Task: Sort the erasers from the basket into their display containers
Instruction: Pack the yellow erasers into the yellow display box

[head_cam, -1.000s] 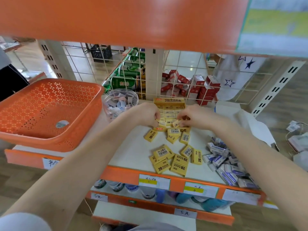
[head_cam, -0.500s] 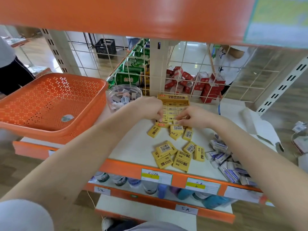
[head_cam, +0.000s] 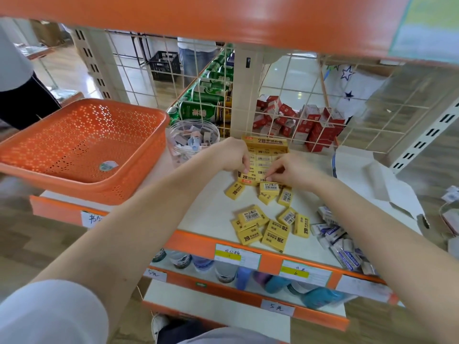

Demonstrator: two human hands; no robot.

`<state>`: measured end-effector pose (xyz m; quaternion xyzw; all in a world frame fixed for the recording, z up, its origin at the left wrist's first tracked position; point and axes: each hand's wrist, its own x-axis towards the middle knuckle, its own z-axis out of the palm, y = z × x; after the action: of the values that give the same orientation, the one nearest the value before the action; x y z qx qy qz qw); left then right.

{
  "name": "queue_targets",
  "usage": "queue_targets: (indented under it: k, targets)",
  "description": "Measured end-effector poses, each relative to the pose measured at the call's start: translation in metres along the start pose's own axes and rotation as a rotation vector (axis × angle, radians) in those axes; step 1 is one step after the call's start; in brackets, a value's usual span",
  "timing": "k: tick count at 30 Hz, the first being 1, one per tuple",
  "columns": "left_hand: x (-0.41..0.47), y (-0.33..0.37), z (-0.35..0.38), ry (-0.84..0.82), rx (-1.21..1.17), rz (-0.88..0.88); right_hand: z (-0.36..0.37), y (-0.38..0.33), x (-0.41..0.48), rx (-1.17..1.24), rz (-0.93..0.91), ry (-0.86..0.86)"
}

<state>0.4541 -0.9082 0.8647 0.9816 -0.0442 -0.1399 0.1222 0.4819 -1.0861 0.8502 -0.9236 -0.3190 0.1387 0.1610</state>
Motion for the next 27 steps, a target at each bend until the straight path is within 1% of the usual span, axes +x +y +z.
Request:
queue_targets:
  k: [5, 8, 13, 16, 19, 23, 27]
  targets:
    - [0.003, 0.007, -0.007, -0.082, -0.007, -0.051, 0.008, -0.004, 0.001, -0.045, -0.032, 0.041]
    - [0.0, 0.011, -0.012, -0.103, -0.013, -0.055, 0.008, -0.006, 0.006, 0.031, -0.002, 0.037]
    - [0.007, 0.016, -0.01, -0.117, 0.083, -0.055, 0.009, -0.005, 0.01, 0.084, 0.017, 0.03]
    - [0.012, 0.017, -0.01, -0.134, 0.121, -0.06, 0.012, -0.003, 0.009, 0.14, 0.019, 0.069]
    - [0.016, 0.014, -0.013, -0.186, 0.131, -0.043, 0.014, -0.001, 0.009, 0.173, 0.033, 0.096]
    - [0.014, 0.007, -0.02, -0.243, 0.091, -0.023, 0.013, -0.003, 0.01, 0.195, 0.042, 0.094]
    - [0.003, 0.007, -0.019, -0.242, -0.015, 0.02, 0.013, -0.001, 0.015, 0.231, 0.045, 0.106]
